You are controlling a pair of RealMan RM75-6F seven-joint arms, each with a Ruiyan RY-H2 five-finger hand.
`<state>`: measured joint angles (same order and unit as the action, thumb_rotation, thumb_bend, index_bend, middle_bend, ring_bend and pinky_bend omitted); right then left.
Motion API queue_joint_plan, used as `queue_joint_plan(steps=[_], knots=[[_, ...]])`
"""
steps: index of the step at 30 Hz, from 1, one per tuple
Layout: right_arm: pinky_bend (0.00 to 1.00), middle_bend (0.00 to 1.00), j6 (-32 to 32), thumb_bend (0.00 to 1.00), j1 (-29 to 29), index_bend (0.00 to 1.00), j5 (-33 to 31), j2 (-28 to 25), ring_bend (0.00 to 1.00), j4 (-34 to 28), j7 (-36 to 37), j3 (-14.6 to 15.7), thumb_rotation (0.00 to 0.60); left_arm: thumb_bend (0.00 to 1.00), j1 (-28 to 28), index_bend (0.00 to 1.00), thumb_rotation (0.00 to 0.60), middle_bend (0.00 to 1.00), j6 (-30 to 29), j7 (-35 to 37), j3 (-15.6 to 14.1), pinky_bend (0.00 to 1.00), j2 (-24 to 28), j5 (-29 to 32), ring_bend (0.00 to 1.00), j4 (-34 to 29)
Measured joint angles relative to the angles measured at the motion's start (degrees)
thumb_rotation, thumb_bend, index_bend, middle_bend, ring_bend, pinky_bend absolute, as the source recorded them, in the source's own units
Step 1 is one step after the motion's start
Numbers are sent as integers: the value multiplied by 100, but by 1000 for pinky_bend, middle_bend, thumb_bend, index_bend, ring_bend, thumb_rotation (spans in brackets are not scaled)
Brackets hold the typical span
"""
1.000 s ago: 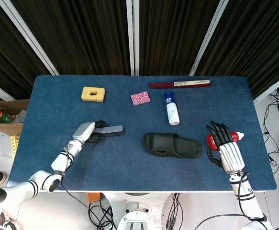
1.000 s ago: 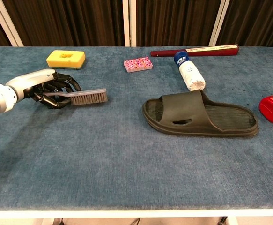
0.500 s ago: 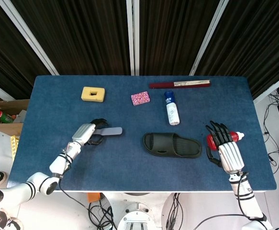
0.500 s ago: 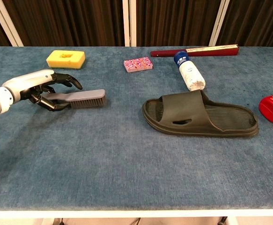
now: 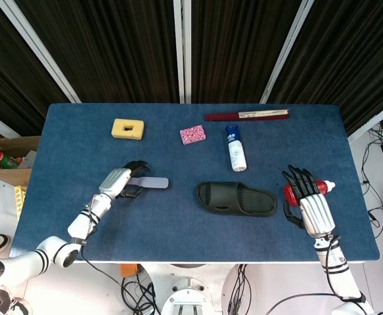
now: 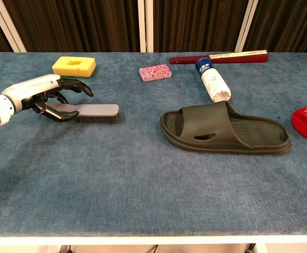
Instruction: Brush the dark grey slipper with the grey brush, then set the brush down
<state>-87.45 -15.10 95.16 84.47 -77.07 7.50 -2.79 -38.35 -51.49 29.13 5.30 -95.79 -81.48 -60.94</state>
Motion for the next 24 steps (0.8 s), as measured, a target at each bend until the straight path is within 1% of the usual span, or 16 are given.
queue_joint_plan(steps=[3, 5, 8, 9, 10, 11, 12, 13, 14, 15, 16, 18, 20, 21, 23, 24], knots=[[0, 0, -17, 576, 5, 0, 0, -7, 0, -4, 0, -9, 600, 336, 9, 183, 600, 20, -67, -6, -6, 241, 40, -40, 32, -35], [0, 0, -27, 576, 7, 0, -3, -5, 0, -4, 3, -17, 600, 233, 16, 134, 600, 0, -126, -12, -3, 227, 64, -66, 8, -62], [0, 0, -46, 577, 19, 0, -16, 5, 0, 7, 5, -25, 600, 95, 55, 94, 600, 0, -384, -28, 27, 211, 95, -134, 0, -127], [0, 0, -48, 577, 24, 0, -26, 10, 0, 14, 2, -28, 600, 64, 81, 89, 600, 0, -545, -44, 49, 209, 115, -168, 0, -169], [0, 0, -48, 576, 31, 0, -38, 12, 0, 19, -6, -29, 600, 26, 106, 87, 557, 0, -685, -68, 71, 206, 132, -193, 0, -204], [0, 0, -40, 571, 40, 0, -59, 10, 0, 21, -23, -28, 600, 6, 140, 87, 441, 0, -847, -108, 97, 204, 150, -216, 0, -242], [0, 0, -21, 564, 57, 0, -100, 3, 0, 19, -67, -25, 600, 0, 199, 87, 346, 0, -1099, -204, 138, 202, 176, -243, 0, -298], [0, 0, 0, 554, 75, 0, -143, -7, 0, 13, -116, -23, 600, 0, 256, 87, 191, 0, -1312, -312, 168, 200, 199, -258, 0, -348], [0, 0, 25, 543, 98, 0, -200, -22, 0, 3, -178, -20, 600, 0, 326, 87, 95, 0, -1542, -455, 194, 198, 229, -270, 0, -408], [0, 0, 64, 535, 138, 0, -297, -49, 0, -15, -278, -15, 600, 0, 434, 87, 39, 0, -1856, -701, 218, 197, 281, -277, 0, -499], [0, 0, 96, 529, 177, 0, -386, -74, 0, -33, -351, -10, 597, 0, 526, 87, 4, 0, -2078, -927, 226, 197, 332, -272, 0, -573], [0, 0, 180, 521, 291, 0, -632, -146, 0, -83, -481, 8, 591, 0, 781, 87, 0, 0, -2470, -1578, 211, 197, 486, -227, 0, -778], [0, 0, 257, 518, 410, 0, -853, -211, 0, -114, -557, 32, 588, 0, 1071, 87, 0, 0, -2700, -2210, 156, 197, 662, -157, 0, -1020], [0, 0, 304, 517, 501, 0, -986, -248, 0, -121, -595, 54, 588, 0, 1319, 87, 0, 0, -2858, -2619, 88, 197, 808, -101, 0, -1220], [0, 0, 355, 517, 633, 0, -1118, -281, 0, -104, -625, 97, 588, 0, 1742, 87, 4, 0, -3097, -3122, -65, 197, 1042, -12, 0, -1516], [0, 0, 373, 517, 699, 0, -1163, -290, 0, -71, -635, 126, 588, 0, 2027, 87, 7, 0, -3218, -3347, -196, 197, 1199, 47, 0, -1704]])
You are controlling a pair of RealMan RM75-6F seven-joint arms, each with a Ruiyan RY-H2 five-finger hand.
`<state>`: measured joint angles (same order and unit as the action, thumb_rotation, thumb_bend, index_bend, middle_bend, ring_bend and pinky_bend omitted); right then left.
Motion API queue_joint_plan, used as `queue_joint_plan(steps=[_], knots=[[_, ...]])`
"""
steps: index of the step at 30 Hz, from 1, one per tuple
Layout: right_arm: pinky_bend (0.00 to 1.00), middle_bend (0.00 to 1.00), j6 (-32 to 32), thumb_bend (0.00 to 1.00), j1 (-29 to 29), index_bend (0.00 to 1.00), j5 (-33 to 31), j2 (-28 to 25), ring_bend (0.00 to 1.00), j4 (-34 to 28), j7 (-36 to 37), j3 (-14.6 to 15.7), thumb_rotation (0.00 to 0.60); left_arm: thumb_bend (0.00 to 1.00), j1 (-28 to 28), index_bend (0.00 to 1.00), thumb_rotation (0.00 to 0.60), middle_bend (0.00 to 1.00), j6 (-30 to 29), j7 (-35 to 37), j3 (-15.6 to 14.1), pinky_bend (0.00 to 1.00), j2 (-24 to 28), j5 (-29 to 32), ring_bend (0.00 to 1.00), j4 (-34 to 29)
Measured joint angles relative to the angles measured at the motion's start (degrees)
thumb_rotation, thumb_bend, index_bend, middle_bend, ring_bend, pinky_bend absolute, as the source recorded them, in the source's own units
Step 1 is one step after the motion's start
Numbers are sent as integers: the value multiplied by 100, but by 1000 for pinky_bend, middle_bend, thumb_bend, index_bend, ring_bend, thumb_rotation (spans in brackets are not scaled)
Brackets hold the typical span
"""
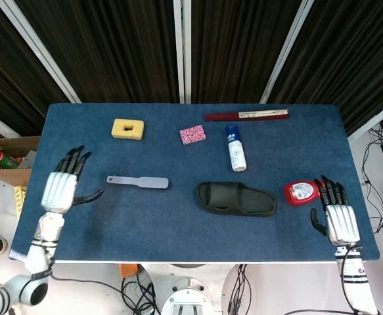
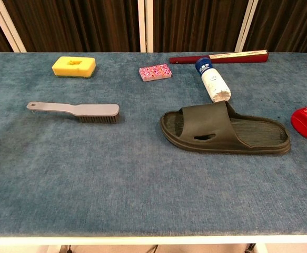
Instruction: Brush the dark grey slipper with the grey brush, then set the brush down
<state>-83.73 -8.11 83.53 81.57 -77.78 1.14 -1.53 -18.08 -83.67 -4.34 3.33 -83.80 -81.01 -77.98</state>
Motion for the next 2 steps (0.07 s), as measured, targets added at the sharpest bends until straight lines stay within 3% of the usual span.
queue_joint_plan(steps=[2], knots=[[0, 0, -3, 517, 69, 0, -22, 9, 0, 58, -13, 31, 588, 0, 377, 87, 14, 0, -121, -167, -229, 197, 235, 84, 0, -256]])
